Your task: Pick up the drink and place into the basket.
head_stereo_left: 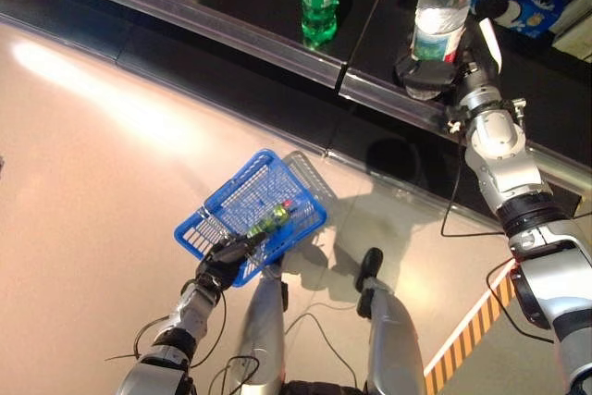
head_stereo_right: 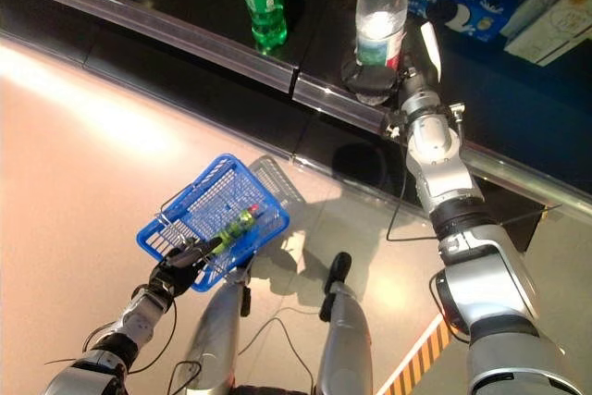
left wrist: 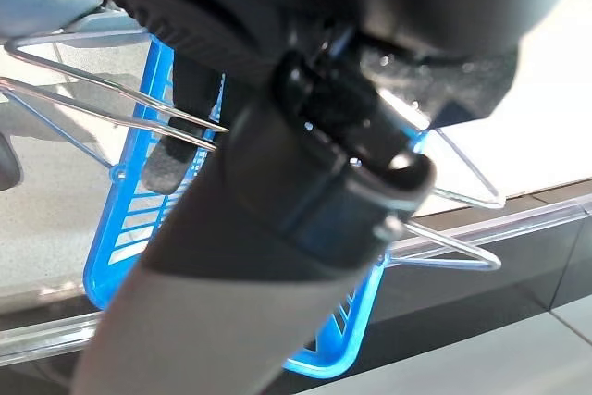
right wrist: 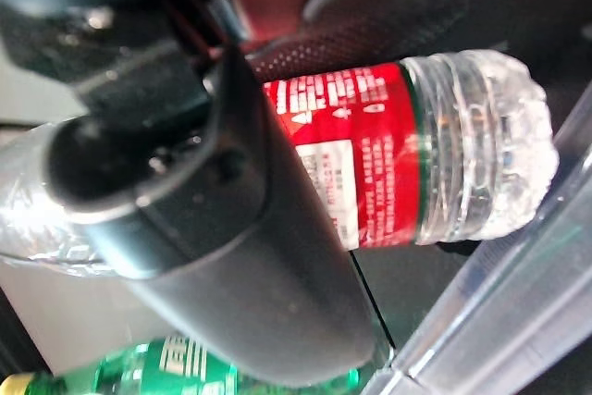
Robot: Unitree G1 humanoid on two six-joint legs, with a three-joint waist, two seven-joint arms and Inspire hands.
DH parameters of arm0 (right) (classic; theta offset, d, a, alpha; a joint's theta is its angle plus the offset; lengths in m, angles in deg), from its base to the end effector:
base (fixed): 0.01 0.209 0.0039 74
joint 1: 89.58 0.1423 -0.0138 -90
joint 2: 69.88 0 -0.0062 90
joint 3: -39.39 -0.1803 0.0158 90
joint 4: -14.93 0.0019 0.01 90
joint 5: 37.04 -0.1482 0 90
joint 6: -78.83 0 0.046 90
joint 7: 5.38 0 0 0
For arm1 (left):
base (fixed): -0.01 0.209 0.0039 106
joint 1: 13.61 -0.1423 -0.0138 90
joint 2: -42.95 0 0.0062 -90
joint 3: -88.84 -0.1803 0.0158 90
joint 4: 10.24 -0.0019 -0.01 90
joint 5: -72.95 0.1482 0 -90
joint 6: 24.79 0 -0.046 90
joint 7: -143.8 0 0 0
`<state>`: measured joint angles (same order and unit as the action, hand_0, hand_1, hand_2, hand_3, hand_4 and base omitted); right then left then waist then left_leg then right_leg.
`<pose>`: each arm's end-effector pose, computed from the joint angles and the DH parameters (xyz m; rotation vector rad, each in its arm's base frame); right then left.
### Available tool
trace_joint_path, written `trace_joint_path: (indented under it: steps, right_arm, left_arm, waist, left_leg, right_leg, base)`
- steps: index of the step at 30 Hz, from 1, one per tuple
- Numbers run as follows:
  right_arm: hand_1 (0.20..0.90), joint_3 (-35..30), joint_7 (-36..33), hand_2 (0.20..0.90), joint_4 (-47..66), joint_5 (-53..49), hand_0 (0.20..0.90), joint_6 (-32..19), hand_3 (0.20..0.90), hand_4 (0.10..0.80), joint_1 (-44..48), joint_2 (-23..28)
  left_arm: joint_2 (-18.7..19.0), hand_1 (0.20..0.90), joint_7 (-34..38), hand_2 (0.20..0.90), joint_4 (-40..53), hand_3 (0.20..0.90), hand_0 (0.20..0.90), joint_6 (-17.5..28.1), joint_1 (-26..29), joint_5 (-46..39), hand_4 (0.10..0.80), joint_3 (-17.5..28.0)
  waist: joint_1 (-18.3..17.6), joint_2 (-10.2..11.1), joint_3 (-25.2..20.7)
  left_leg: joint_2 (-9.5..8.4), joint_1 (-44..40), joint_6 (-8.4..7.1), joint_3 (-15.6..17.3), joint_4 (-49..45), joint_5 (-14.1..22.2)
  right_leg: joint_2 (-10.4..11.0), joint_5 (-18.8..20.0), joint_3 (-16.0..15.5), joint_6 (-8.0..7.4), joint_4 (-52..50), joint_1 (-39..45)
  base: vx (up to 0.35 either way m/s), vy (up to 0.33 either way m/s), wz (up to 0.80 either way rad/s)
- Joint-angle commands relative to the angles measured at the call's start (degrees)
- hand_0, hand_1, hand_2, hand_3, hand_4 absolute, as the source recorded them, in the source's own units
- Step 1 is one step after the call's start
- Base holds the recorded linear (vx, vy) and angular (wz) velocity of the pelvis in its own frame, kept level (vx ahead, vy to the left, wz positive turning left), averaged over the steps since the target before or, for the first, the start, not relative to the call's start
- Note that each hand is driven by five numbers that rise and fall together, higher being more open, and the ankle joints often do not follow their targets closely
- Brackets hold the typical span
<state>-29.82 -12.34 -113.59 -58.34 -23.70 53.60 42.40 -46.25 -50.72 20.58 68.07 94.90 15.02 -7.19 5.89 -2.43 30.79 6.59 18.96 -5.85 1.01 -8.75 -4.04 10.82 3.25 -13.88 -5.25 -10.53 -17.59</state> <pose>0.3469 -0.2206 0.2099 -0.4046 -0.4183 -0.0381 0.2219 0.2263 -0.0510 -0.6744 0.4903 0.1491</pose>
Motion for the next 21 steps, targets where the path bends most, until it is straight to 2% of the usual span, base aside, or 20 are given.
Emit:
trace_joint_path:
  steps: [1, 6, 9, 11, 14, 21]
  right_arm:
    - [0.300, -4.62, -3.16, 0.300, 13.00, 4.04, 0.300, -6.77, 0.200, 0.100, 1.52, 5.02]
    - [0.300, -8.63, -2.48, 0.300, 19.39, 6.99, 0.300, -6.43, 0.200, 0.100, -7.89, 5.14]
    - [0.300, -8.87, -2.43, 0.300, 19.80, 7.25, 0.300, -6.50, 0.200, 0.100, -8.67, 5.02]
    - [0.300, -10.72, -0.71, 0.300, 24.60, 8.45, 0.300, -6.58, 0.200, 0.100, -16.29, 3.49]
    - [0.300, -11.22, 0.06, 0.300, 27.70, 10.69, 0.300, -6.86, 0.200, 0.100, -21.19, 1.29]
    - [0.300, -10.76, 1.60, 0.300, 33.27, 12.26, 0.300, -7.17, 0.200, 0.100, -26.86, -1.37]
  left_arm:
    - [4.95, 0.300, -4.42, 0.300, 6.62, 0.200, 0.300, 4.33, -7.19, -3.27, 0.100, -0.78]
    - [3.52, 0.300, -4.59, 0.300, 10.54, 0.200, 0.300, 4.62, -9.89, -2.36, 0.100, 0.46]
    - [3.42, 0.300, -4.79, 0.300, 10.81, 0.200, 0.300, 4.61, -10.10, -2.22, 0.100, 0.55]
    - [2.06, 0.300, -6.05, 0.300, 13.43, 0.200, 0.300, 4.22, -11.83, -1.49, 0.100, 1.56]
    - [1.00, 0.300, -6.96, 0.300, 15.15, 0.200, 0.300, 4.06, -12.85, -0.93, 0.100, 2.08]
    - [-0.51, 0.300, -11.37, 0.300, 20.93, 0.200, 0.300, 4.43, -14.00, -2.52, 0.100, 2.34]
  waist:
    - [-0.21, 0.05, -7.20]
    - [-0.11, 1.61, -11.90]
    - [-0.06, 1.73, -12.31]
    - [0.26, 2.92, -17.29]
    - [0.63, 3.49, -20.33]
    - [1.58, 4.20, -23.38]
  left_leg:
    - [-1.74, -2.64, 1.88, 1.74, 2.87, 0.82]
    - [-1.53, -8.89, 1.33, 2.77, 9.77, -0.53]
    - [-1.52, -9.40, 1.30, 2.81, 10.23, -0.66]
    - [-1.11, -13.34, 1.01, 3.09, 12.69, -1.33]
    - [-0.77, -15.63, 0.89, 3.24, 13.28, -0.99]
    - [-0.59, -18.65, 0.80, 3.47, 13.75, -0.18]
  right_leg:
    - [1.05, -3.63, -0.85, -0.36, 1.60, 4.93]
    - [0.89, -1.76, -2.90, -1.78, 7.58, 11.56]
    - [0.83, -1.63, -3.03, -1.85, 7.94, 12.07]
    - [0.30, -1.02, -4.38, -2.11, 10.47, 16.68]
    - [0.16, -0.95, -5.37, -2.23, 11.83, 19.56]
    - [0.25, -0.88, -7.03, -2.57, 14.05, 23.95]
  base:
    - [0.098, 0.028, 0.17]
    - [0.098, -0.002, 0.10]
    - [0.051, -0.009, 0.12]
    - [0.216, -0.012, 0.15]
    - [0.161, 0.006, 0.29]
    - [0.060, 0.007, 0.00]
